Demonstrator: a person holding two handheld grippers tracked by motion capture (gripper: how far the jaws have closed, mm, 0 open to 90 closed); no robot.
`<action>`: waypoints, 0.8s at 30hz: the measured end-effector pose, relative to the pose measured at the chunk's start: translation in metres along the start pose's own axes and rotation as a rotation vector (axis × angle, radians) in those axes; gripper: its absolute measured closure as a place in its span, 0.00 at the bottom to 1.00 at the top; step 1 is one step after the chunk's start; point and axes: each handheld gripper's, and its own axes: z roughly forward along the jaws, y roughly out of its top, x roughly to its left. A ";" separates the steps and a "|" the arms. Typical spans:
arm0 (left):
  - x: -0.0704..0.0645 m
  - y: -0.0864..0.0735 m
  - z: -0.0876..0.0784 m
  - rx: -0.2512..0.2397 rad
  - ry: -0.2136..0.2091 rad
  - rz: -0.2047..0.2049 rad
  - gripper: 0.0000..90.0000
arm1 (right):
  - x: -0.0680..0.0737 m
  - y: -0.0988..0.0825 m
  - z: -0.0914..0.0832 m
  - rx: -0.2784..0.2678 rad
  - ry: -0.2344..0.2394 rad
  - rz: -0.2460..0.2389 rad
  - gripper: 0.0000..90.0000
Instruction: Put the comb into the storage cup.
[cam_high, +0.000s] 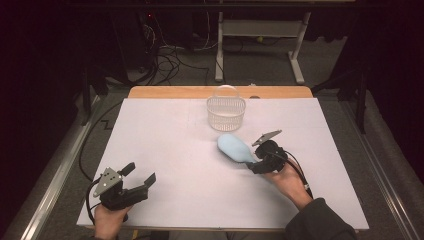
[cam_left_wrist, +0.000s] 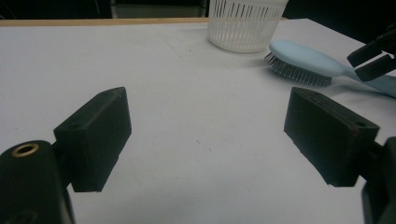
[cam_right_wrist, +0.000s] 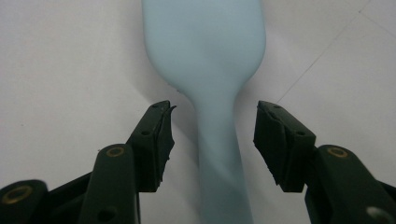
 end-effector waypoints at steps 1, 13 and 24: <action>0.000 0.000 0.000 0.000 0.000 -0.001 0.16 | 0.001 0.000 0.002 0.008 0.001 0.005 0.53; 0.000 0.000 0.000 0.000 0.000 0.000 0.16 | -0.001 0.005 0.015 0.042 0.013 0.006 0.58; 0.000 0.000 0.000 -0.001 0.001 0.001 0.16 | 0.003 0.012 0.026 0.080 0.002 0.001 0.65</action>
